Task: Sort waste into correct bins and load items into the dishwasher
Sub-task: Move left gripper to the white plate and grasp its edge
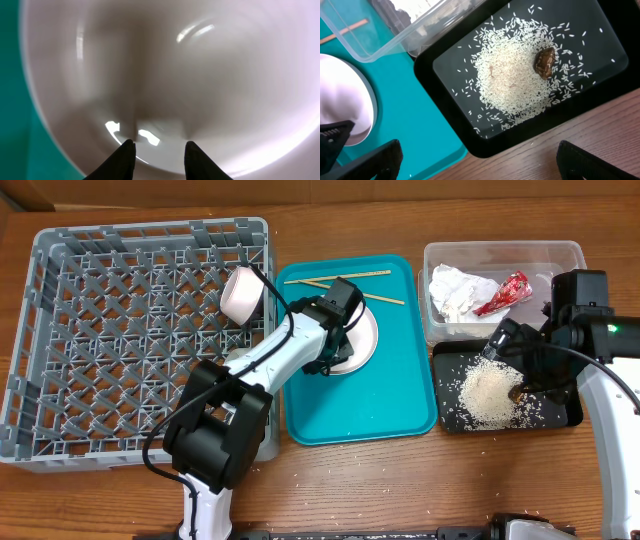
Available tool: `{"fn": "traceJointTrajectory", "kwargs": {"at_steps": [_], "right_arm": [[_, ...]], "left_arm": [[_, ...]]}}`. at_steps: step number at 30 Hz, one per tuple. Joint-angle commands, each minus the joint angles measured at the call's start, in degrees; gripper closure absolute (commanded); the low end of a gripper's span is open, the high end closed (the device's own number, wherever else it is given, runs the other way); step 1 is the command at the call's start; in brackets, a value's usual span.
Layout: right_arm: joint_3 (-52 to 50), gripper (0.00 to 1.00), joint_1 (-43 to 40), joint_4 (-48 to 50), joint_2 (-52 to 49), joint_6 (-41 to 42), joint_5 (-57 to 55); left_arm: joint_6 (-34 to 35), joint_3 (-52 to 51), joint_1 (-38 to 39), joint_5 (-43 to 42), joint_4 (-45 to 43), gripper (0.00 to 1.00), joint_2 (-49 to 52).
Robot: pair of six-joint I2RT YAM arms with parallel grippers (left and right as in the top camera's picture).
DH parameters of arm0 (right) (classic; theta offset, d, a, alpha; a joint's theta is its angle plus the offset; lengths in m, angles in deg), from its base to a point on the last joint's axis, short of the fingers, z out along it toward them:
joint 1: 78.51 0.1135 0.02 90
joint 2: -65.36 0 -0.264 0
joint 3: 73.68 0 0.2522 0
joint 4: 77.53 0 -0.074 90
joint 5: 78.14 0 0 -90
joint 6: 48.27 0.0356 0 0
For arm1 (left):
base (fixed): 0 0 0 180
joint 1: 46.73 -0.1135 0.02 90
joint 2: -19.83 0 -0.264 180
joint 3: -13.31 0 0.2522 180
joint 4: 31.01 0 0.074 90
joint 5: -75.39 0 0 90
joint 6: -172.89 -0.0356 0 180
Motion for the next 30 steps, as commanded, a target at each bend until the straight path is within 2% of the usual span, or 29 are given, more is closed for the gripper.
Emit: {"fn": "traceJointTrajectory", "kwargs": {"at_steps": [1,7,13,20,25,27,30], "right_arm": [[0.3,0.0,-0.1,0.4,0.4,0.1,-0.6],[0.3,0.0,-0.1,0.4,0.4,0.1,-0.5],[0.3,0.0,-0.1,0.4,0.4,0.1,-0.5],[0.3,0.0,-0.1,0.4,0.4,0.1,-0.5],[0.3,0.0,-0.1,0.4,0.4,0.1,-0.5],[0.3,0.0,-0.1,0.4,0.4,0.1,-0.5],[0.3,0.0,-0.1,0.4,0.4,0.1,-0.5]], "left_arm": [[-4.4,-0.5,4.8,-3.8,-1.0,0.65,0.3],[-5.9,-0.5,11.6,1.0,-3.2,0.55,0.8],[-9.5,-0.5,15.2,0.9,-7.8,0.5,4.2],[-12.0,3.6,12.2,0.9,-4.3,0.49,1.9],[-23.1,10.1,7.5,-0.6,2.5,0.42,-1.9],[-26.9,11.3,5.6,-0.6,4.2,0.31,-2.9],[-31.9,11.4,2.8,-0.6,5.7,0.28,-3.2]]}}
